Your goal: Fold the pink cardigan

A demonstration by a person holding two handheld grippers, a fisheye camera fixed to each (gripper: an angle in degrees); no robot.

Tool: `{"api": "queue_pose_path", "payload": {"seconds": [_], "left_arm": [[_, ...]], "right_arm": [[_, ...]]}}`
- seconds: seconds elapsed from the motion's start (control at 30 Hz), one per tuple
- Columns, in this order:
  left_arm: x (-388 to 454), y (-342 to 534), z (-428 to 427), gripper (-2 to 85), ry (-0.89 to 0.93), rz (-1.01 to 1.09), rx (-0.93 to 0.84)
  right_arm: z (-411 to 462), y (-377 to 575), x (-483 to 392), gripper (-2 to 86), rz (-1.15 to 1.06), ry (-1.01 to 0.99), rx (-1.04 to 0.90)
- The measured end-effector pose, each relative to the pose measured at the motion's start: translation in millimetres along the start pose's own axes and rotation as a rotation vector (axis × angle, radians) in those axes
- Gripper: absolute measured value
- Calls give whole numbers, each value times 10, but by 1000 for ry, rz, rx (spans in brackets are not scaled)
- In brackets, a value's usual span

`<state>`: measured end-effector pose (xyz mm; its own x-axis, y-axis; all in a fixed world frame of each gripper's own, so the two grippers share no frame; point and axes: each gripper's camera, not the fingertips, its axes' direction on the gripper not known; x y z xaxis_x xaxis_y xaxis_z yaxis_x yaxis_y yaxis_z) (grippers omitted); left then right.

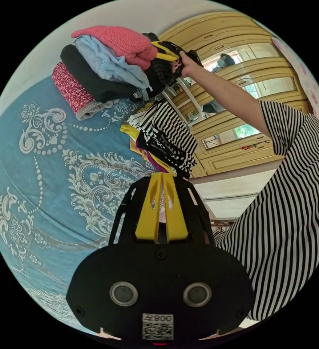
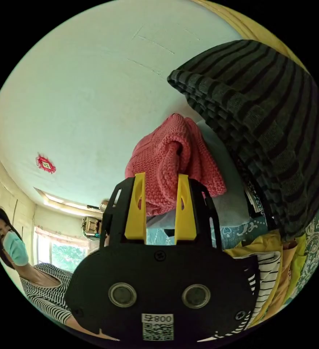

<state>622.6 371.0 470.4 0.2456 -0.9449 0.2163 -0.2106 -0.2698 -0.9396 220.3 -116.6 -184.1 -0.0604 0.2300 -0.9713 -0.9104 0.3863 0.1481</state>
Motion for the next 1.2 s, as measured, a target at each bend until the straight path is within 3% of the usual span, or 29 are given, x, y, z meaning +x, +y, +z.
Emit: {"api": "queue_pose_path", "payload": {"seconds": [0.1,0.3,0.4,0.57,0.8,0.97,1.03,1.2], "left_arm": [[-159,25,-187,3,15,-14,33],[-517,287,-683,4,19,-23,107],[-742,540,-1056,4,16,-43,172],[-1193,1420,-1951,4,-44,-138,324],[-1932,2955,-2821,4,-168,-382,389],[-2625,4047,-2985,5,-231,-647,295],[-2803,4265,-2974,5,-210,-699,297],[-3310,4349,-2815,8,-146,-734,265]], "right_arm": [[154,-114,-362,70,-48,57,-2],[445,-274,-1549,43,-233,-98,16],[907,-196,-2567,37,-399,-103,-82],[2144,657,-4418,29,-742,123,-350],[3680,1989,-5495,27,-726,-75,-629],[5829,3475,-5542,17,-570,-123,-1106],[6194,3726,-5514,11,-457,-188,-1225],[6356,3579,-5392,5,-400,-94,-1222]]}}
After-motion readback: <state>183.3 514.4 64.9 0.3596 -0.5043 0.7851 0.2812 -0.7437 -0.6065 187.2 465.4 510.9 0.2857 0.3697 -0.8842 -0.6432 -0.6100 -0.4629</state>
